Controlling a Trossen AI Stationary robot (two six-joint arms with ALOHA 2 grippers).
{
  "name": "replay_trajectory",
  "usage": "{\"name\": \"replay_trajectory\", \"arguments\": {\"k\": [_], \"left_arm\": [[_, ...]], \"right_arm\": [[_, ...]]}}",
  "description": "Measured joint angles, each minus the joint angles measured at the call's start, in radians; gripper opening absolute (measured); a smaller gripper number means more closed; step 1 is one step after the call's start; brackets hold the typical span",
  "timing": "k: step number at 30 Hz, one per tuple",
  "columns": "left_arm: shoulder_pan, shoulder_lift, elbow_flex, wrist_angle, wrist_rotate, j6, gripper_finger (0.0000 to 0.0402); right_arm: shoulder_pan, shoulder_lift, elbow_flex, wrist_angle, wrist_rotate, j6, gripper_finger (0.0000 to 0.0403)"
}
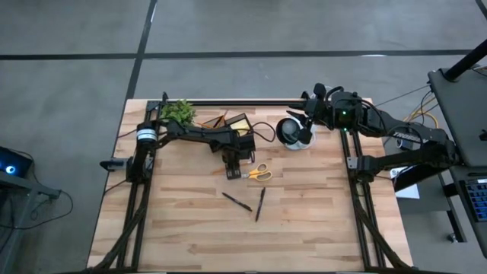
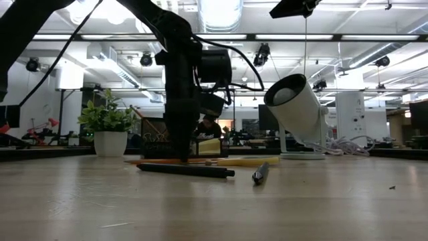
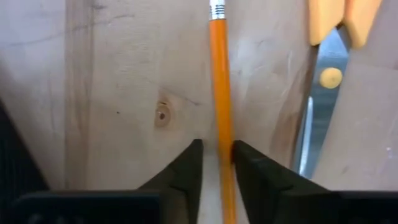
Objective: Pick and place office supplies into organizer
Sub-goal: Put the yellow pencil into the black desk organizer
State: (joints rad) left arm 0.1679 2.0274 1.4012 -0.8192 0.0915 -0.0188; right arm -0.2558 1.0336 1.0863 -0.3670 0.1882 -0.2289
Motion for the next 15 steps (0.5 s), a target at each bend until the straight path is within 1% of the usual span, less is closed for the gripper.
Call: {"name": "replay_trajectory", "arguments": {"k": [4, 6, 15], "left_arm": [[0.002, 0.001, 0.0, 0.0, -0.003, 0.008, 0.0025], [0.003, 0.001, 0.0, -0.001, 0.001, 0.015, 0.001], [0.008, -0.001, -0.001, -0.008, 0.015, 0.026, 0.0004]], "right_arm": [[0.0, 0.0, 0.0, 0.0, 0.007, 0.0, 0.0066], [0.0, 0.0, 0.0, 0.0, 0.023, 0.0, 0.0066], [0.0, 0.0, 0.0, 0.001, 0.025, 0.0, 0.0066]]}}
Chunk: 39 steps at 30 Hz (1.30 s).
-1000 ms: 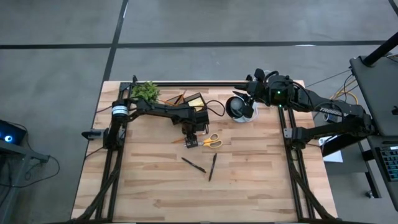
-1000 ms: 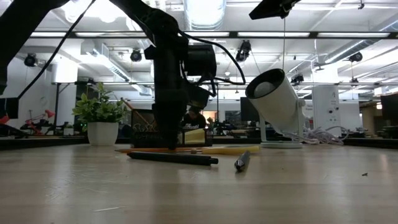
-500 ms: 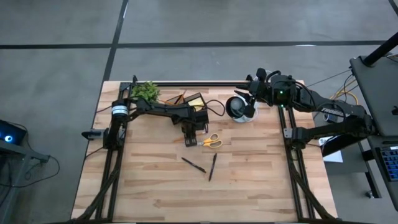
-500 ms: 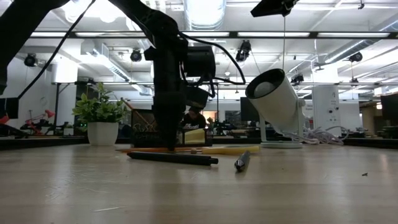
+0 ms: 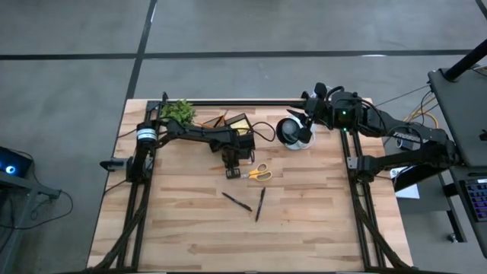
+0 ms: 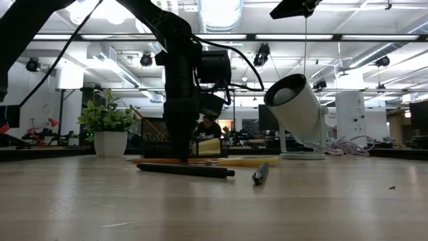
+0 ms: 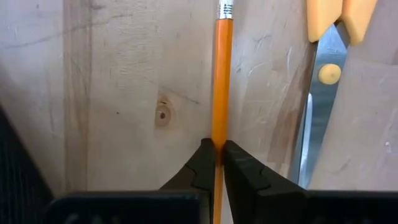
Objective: Pick and place office supplies into organizer
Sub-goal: Put the yellow pencil into the black desk organizer
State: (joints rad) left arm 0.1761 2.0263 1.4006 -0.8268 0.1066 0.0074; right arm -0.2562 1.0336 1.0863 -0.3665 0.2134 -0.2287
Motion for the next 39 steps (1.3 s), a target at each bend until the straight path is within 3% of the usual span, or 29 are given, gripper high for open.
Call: {"name": "replay_trajectory", "arguments": {"k": [25, 39], "left_arm": [[0.005, -0.097, 0.01, -0.03, 0.003, 0.036, 0.0], [0.008, -0.299, 0.002, -0.011, -0.004, 0.033, 0.0]], "right_arm": [[0.0, 0.0, 0.0, 0.002, 0.0, -0.011, 0.0066], [0.0, -0.004, 0.0, 0.003, 0.0, -0.015, 0.0066]]}}
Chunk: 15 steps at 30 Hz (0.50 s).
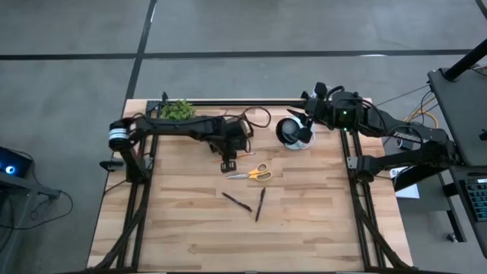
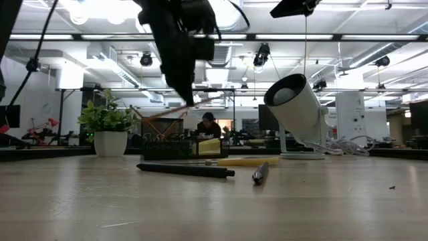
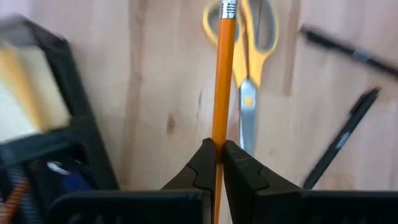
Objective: Pick and place office supplies into organizer
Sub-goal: Put the yellow pencil into the black desk organizer
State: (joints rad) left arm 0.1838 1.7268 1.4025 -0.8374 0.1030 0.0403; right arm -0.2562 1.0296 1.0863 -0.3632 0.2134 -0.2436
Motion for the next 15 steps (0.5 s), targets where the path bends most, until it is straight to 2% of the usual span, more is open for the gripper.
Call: {"name": "replay_trajectory", "arguments": {"k": [3, 11, 15], "left_arm": [[0.008, -0.055, -0.001, 0.037, -0.013, -0.015, 0.0], [0.067, -0.16, -0.003, 0.084, -0.165, -0.061, 0.0], [0.102, -0.19, -0.005, 0.142, -0.171, -0.07, 0.0]], "right_arm": [[0.0, -0.004, 0.0, 0.0, 0.0, 0.0, 0.0066], [0.0, -0.013, 0.0, 0.0, 0.0, 0.006, 0.0066], [0.0, -0.018, 0.0, 0.001, 0.0, 0.013, 0.0066]]}}
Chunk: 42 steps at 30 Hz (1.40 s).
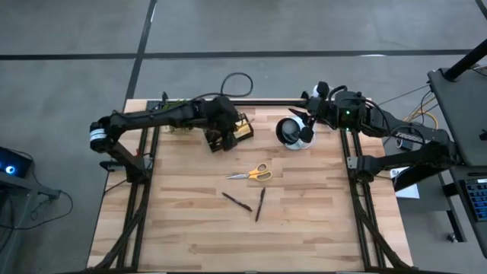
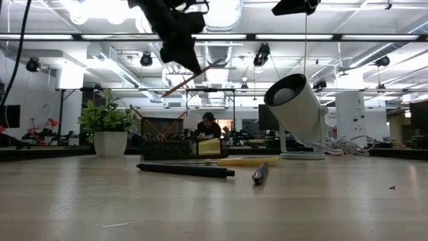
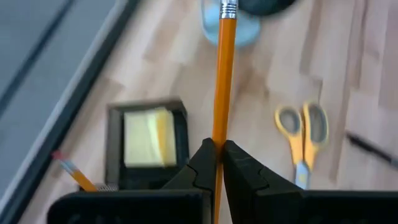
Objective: Pick and place office supplies into organizer
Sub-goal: Put the yellow pencil into the black desk organizer
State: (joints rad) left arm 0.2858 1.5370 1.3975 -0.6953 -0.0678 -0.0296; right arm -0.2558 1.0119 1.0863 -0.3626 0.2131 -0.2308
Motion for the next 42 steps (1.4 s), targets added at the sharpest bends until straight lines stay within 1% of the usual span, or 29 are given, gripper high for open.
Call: {"name": "replay_trajectory", "arguments": {"k": [5, 10, 14, 21, 24, 29, 36, 42], "left_arm": [[0.042, -0.033, -0.017, 0.109, -0.022, -0.016, 0.0], [0.079, -0.049, -0.055, 0.199, -0.085, -0.02, 0.0], [0.106, -0.071, -0.115, 0.262, -0.128, -0.039, 0.0004], [0.134, -0.145, -0.272, 0.458, -0.173, -0.077, 0.0003], [0.137, -0.187, -0.323, 0.487, -0.172, -0.09, 0.0002], [0.136, -0.238, -0.371, 0.484, -0.169, -0.096, 0.0001], [0.14, -0.292, -0.38, 0.486, -0.171, -0.095, 0.0], [0.14, -0.301, -0.381, 0.494, -0.165, -0.087, 0.0]], "right_arm": [[0.0, -0.013, 0.0, 0.0, 0.0, 0.007, 0.0066], [0.0, -0.02, 0.0, -0.001, 0.0, 0.014, 0.0066], [0.0, -0.026, 0.0, 0.0, 0.0, 0.014, 0.0066], [0.0, -0.03, 0.0, -0.001, 0.0, 0.014, 0.0066], [-0.001, -0.031, 0.0, 0.0, 0.0, 0.015, 0.0066], [0.0, -0.031, 0.0, 0.0, 0.001, 0.014, 0.0066], [0.0, -0.031, 0.0, 0.0, 0.023, 0.018, 0.0066], [0.0, -0.03, 0.0, 0.0, 0.024, 0.021, 0.0066]]}}
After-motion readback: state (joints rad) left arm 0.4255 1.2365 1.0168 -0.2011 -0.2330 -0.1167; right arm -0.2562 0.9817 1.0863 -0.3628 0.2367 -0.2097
